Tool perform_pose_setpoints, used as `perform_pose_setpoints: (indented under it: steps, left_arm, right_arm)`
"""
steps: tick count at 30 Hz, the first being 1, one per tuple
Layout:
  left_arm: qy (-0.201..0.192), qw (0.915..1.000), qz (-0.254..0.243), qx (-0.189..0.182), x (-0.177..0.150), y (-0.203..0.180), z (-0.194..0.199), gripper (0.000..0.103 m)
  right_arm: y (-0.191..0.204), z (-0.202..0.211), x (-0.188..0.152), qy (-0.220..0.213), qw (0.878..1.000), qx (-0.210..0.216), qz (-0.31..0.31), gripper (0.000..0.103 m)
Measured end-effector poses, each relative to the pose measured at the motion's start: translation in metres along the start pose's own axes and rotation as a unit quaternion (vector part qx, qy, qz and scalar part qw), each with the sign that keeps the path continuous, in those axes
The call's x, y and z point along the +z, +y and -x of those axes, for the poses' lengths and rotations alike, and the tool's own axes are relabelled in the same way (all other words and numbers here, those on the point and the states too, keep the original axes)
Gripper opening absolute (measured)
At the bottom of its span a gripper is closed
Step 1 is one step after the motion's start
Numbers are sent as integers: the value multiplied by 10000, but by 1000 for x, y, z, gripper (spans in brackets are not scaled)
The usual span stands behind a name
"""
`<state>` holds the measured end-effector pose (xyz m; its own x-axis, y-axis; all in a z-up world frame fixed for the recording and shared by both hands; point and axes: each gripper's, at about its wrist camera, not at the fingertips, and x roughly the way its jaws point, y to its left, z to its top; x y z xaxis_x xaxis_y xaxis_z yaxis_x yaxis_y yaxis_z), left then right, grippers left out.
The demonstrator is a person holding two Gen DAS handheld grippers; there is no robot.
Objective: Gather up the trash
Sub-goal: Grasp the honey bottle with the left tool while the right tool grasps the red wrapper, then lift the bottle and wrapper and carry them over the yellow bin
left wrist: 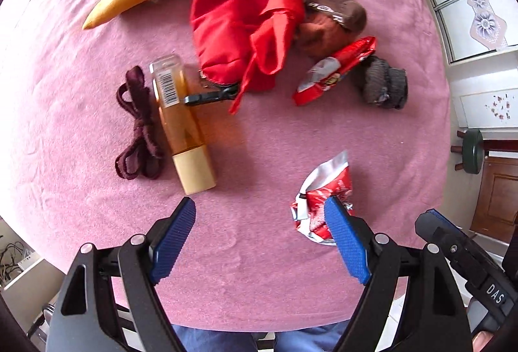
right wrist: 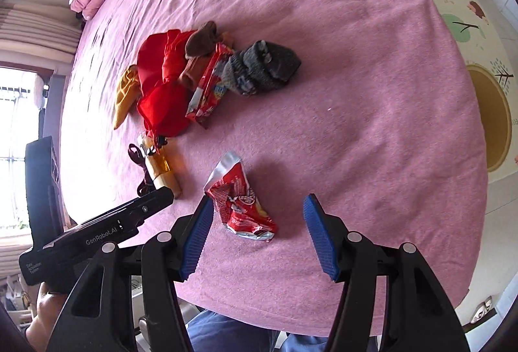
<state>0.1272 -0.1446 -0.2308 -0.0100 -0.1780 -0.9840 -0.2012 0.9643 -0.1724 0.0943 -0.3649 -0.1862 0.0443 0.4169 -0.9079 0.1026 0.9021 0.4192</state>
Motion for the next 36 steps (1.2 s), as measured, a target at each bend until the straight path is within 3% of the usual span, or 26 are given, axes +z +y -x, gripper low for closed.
perform_pose_setpoints:
  steps: [9, 25, 30, 32, 36]
  left_arm:
    - [250, 9973, 567, -398, 12, 39, -33, 81]
    - [588, 9867, 1300, -776, 48, 44, -84, 82]
    - [572, 9889, 1288, -464, 36, 61, -80, 46]
    - [557, 9911, 1166, -310, 33, 67, -78, 32]
    - [404, 9929, 1033, -431, 19, 82, -73, 31]
  right_arm:
    - [24, -43, -8, 284, 9989, -231, 302, 57]
    - [27, -96, -3, 679, 9945, -644, 471, 59]
    - [35, -100, -6, 647, 9908, -885, 798, 51]
    - [39, -101, -7, 654, 9899, -877, 899, 41]
    - [41, -97, -6, 654, 9911, -732, 904, 36]
